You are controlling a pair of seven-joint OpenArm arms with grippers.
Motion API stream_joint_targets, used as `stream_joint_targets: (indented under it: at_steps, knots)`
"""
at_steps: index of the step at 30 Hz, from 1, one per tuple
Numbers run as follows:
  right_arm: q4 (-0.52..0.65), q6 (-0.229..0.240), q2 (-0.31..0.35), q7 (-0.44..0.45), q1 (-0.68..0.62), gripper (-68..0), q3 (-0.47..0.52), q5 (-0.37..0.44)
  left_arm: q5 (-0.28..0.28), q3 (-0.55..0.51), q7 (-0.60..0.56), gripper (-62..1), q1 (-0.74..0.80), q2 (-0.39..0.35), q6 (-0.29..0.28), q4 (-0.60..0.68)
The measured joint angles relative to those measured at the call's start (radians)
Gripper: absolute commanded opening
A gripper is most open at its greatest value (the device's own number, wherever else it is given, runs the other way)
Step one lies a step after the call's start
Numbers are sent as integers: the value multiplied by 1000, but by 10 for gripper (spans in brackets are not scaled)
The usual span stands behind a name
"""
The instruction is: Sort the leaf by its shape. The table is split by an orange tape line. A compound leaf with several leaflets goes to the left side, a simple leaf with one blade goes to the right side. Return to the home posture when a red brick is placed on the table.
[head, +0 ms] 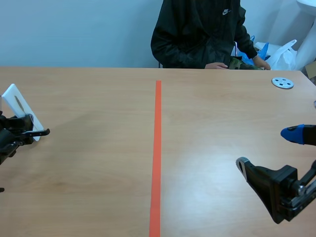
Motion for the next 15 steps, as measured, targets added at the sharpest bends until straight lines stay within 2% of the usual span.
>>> stream_joint_targets:
  at_steps: [8, 12, 15]
  knots:
    - [0, 0, 0, 0, 0, 4, 0, 0, 0, 0, -5, -565, 0, 8, -2, 0]
    - [0, 0, 0, 0, 0, 4, 0, 0, 1, 0, 5, -522, 0, 8, -3, 0]
    - [0, 0, 0, 0, 0, 4, 0, 0, 6, 0, 32, -517, 0, 8, -3, 0]
